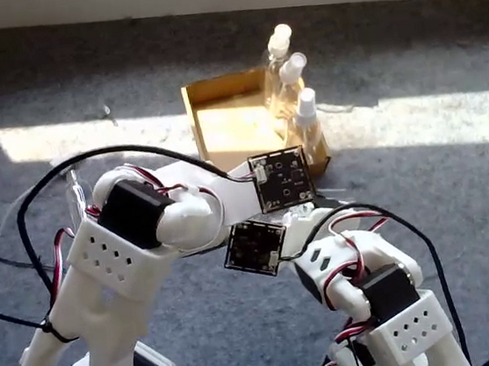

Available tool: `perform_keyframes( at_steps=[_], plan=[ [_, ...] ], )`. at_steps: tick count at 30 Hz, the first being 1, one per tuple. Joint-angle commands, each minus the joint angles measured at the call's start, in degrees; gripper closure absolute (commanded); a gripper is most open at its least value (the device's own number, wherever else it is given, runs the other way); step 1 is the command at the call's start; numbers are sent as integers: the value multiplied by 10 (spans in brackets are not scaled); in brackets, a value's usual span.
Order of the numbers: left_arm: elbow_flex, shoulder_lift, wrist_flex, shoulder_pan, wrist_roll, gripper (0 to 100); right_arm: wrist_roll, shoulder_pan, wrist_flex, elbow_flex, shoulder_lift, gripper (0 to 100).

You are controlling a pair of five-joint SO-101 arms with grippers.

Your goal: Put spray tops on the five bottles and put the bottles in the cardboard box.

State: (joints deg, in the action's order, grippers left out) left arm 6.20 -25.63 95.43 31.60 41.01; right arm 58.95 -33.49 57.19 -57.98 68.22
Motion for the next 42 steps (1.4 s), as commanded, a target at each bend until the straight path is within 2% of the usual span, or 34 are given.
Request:
perform_keyframes(
  at_steps=[1,5,10,14,17,20,28,34,42],
  plan=[
    [-44,7,-18,-28,-20,992,-3,-35,6,-2,-1,995],
    [-46,5,-18,-54,-20,992,-3,-36,6,-2,-1,995],
    [-45,5,-18,-51,-17,992,-1,-37,6,-2,-1,995],
    [-46,4,-8,-9,-17,986,-1,-37,-3,0,-1,995],
    [-46,4,14,40,-17,939,-2,-37,-19,-2,-1,995],
    [-46,4,14,57,-18,919,-23,-37,-22,-9,-1,995],
    [-85,4,20,57,-19,914,-47,-38,-61,-31,-1,995],
    [-100,4,47,51,-19,784,-69,-36,-91,-45,-1,995],
    [-118,4,47,0,-17,781,-117,-37,-92,-45,-1,995]
  ],
)
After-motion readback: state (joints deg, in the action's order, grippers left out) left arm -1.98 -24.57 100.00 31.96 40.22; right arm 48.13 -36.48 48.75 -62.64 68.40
